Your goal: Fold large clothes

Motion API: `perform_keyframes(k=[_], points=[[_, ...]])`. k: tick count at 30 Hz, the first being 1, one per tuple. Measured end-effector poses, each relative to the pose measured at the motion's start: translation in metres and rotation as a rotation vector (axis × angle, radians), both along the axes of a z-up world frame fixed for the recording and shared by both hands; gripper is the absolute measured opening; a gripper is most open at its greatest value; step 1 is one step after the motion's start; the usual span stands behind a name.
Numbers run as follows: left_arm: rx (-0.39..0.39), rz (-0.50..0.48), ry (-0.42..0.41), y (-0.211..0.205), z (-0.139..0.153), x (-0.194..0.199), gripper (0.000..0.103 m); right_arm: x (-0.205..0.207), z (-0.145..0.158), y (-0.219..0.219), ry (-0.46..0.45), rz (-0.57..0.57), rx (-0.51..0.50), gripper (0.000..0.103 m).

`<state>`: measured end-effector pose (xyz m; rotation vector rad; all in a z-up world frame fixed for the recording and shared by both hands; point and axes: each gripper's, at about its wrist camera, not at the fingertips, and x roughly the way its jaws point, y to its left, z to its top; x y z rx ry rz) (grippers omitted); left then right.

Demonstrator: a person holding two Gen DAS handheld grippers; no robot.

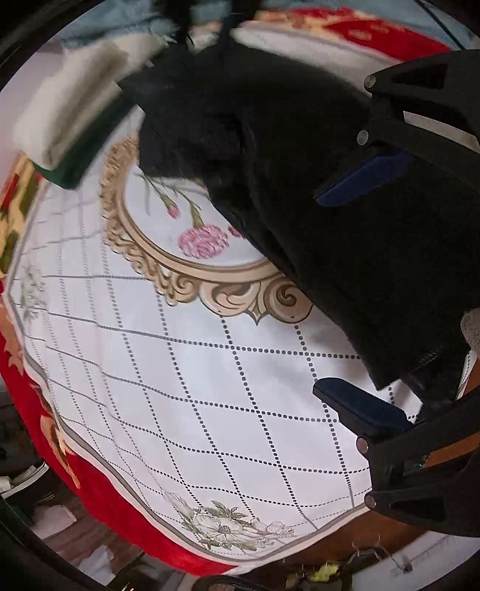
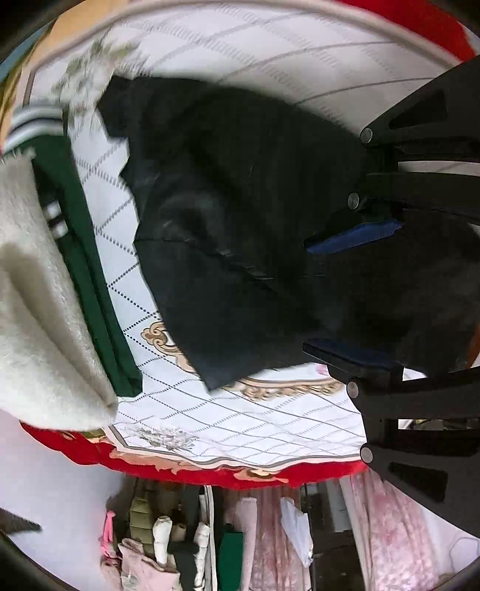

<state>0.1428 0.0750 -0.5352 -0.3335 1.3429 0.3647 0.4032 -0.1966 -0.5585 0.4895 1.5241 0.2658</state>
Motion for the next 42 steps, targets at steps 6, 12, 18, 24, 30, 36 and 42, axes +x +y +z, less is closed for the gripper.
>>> perform_keyframes(k=[6, 12, 18, 24, 30, 36, 42], points=[[0.045, 0.023, 0.116, -0.002, -0.028, 0.007, 0.095, 0.056, -0.079, 0.061, 0.036, 0.197, -0.067, 0.051], [0.08, -0.015, 0.0, -0.021, 0.031, 0.032, 0.095, 0.047, -0.03, 0.022, 0.006, 0.185, 0.059, 0.051], [0.119, -0.067, -0.021, -0.068, 0.01, 0.112, 0.095, 0.006, -0.013, -0.093, -0.061, -0.088, -0.056, 0.051], [0.09, 0.003, 0.012, -0.047, -0.04, 0.141, 0.102, 0.003, -0.072, -0.156, 0.04, -0.215, 0.082, 0.051], [0.089, -0.022, 0.01, -0.038, -0.05, 0.145, 0.103, 0.03, -0.1, -0.157, 0.01, -0.198, 0.272, 0.049], [0.074, -0.101, 0.006, -0.055, -0.04, 0.148, 0.103, -0.02, -0.064, -0.188, -0.028, -0.333, 0.296, 0.014], [0.096, -0.103, -0.015, -0.081, -0.001, 0.113, 0.103, -0.092, -0.047, -0.237, 0.168, -0.323, -0.022, 0.041]])
